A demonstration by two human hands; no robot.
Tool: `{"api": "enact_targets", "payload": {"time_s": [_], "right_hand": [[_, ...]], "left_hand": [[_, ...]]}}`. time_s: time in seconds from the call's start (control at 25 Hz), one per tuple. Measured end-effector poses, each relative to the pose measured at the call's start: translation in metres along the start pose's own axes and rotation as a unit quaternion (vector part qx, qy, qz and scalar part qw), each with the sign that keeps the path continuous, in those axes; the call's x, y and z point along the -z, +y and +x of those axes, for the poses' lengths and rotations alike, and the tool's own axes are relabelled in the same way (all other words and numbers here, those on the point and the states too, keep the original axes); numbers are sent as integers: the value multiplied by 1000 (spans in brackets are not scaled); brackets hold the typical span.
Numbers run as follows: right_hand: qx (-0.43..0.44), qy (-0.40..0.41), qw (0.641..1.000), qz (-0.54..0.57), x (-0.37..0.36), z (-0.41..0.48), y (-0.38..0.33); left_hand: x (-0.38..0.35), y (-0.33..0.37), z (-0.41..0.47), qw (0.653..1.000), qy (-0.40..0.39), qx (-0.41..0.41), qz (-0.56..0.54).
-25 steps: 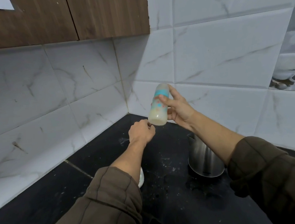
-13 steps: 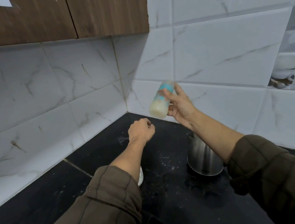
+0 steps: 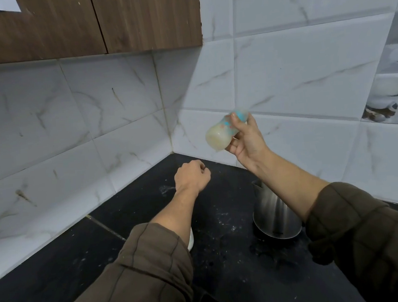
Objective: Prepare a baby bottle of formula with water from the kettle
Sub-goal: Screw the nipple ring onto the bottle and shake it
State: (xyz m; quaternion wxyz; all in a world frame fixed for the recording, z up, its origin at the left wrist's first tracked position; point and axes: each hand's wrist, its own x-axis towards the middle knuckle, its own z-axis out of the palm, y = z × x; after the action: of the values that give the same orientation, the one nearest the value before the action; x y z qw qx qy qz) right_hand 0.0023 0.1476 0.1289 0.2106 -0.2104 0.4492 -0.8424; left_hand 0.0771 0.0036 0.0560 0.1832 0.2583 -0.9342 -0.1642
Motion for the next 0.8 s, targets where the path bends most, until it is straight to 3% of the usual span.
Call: {"api": "enact_targets", "payload": {"time_s": [0.24,0.36,0.44,0.6,0.64,0.8], "right_hand": [[-40,-136,981,-130,5,-11,5],[-3,-16,1000,-23,4,-3,3],[4,11,1000,2,7,0,2],[-48,-132,980,-143,9,-13,3],[-42,-133,980,-143,9,-13,3],[5,35,999,-14,5,-2,1]], "left_hand": [[1,-1,0,1000,-5,14,6],[-3,-6,2,1000,-4,11,-8],[-3,-8,3,1000,-1,7,-4],[-2,-6,6,1000,-3,10,18],[-2,-6,6,1000,-4,13,14],[-8,-9,6,1000,1,13,-15]]}}
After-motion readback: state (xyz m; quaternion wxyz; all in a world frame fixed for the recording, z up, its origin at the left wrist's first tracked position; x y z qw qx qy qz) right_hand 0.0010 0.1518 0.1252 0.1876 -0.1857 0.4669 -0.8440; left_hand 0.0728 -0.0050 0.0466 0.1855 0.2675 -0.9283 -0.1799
